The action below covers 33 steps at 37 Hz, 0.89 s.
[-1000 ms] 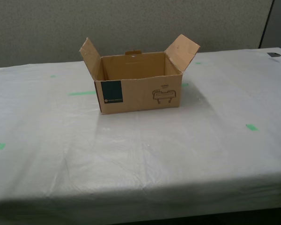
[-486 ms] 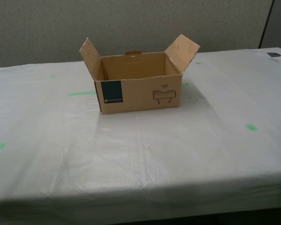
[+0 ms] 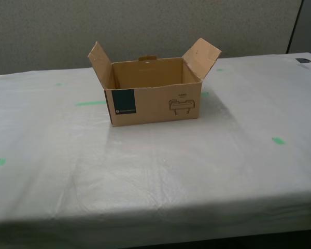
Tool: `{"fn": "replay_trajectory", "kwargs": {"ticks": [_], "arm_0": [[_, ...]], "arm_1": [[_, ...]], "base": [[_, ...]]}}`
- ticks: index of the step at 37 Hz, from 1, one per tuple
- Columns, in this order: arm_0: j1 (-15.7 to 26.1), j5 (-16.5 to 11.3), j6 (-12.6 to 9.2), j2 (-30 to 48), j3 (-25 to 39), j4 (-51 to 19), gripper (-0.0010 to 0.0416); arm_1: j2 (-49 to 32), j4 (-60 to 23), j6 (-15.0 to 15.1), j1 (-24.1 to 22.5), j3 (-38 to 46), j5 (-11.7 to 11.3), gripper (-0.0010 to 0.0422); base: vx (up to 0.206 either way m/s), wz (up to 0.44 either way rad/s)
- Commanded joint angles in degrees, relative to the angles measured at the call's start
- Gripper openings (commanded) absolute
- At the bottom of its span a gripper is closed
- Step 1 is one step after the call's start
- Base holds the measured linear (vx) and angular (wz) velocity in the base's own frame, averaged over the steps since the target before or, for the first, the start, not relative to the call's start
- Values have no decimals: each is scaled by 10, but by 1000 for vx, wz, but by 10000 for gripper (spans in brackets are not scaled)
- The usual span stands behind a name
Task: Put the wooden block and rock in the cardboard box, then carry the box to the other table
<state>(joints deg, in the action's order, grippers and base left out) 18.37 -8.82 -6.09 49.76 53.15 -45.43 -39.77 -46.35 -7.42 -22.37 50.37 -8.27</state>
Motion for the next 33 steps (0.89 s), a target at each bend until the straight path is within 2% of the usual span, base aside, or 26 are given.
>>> {"fn": "replay_trajectory", "kwargs": {"ticks": [1, 33], "arm_0": [[0, 1, -1, 0, 0, 0, 121], [0, 1, -1, 0, 0, 0, 121]], "arm_1": [[0, 0, -1, 0, 0, 2, 307], [0, 0, 0, 0, 0, 2, 307]], "base": [[0, 0], [0, 0]]}}
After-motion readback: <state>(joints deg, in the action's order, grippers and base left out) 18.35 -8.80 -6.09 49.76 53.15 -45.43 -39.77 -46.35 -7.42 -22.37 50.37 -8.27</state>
